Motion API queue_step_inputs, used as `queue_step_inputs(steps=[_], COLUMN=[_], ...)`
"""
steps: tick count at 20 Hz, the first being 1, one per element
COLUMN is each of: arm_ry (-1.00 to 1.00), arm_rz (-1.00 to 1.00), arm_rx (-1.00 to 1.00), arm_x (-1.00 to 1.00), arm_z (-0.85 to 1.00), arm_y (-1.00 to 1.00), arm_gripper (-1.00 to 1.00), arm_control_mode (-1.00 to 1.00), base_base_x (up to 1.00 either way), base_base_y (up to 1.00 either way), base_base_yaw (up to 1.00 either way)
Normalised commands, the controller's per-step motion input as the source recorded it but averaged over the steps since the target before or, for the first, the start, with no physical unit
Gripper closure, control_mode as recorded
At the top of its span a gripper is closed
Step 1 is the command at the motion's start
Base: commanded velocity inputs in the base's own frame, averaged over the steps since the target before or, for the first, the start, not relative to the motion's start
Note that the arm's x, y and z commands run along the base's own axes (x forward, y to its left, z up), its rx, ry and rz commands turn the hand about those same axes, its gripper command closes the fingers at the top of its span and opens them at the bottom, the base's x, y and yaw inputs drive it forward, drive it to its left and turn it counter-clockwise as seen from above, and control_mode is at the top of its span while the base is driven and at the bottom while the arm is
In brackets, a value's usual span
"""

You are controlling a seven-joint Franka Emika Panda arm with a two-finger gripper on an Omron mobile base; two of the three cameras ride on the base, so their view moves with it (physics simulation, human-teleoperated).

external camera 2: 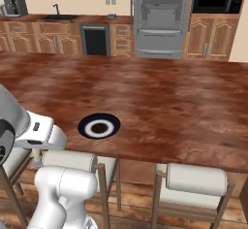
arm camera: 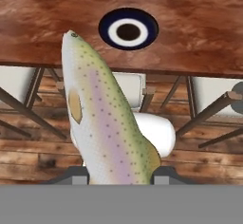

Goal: Take the fish from the fridge and place it on the digital scale on the counter by the fridge. Wait a few seconds for a reading, then move it to the plate on the dining counter.

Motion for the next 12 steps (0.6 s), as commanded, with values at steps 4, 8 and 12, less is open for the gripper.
queue_step_inputs(steps=[4,8,12], arm_ry=[0.05,0.32,0.36], arm_rz=[0.00,0.03,0.06], arm_rx=[0.00,0.00,0.00], arm_x=[0.20,1.00,1.00], arm_z=[0.00,0.01,0.00], arm_y=[0.00,0.00,-0.01], arm_gripper=[1.00,1.00,1.00], arm_control_mode=[-1.00,-1.00,-1.00], base_base_x=[0.09,0.00,0.00], base_base_y=[0.00,0.00,0.00], base_base_yaw=[0.00,0.00,0.00])
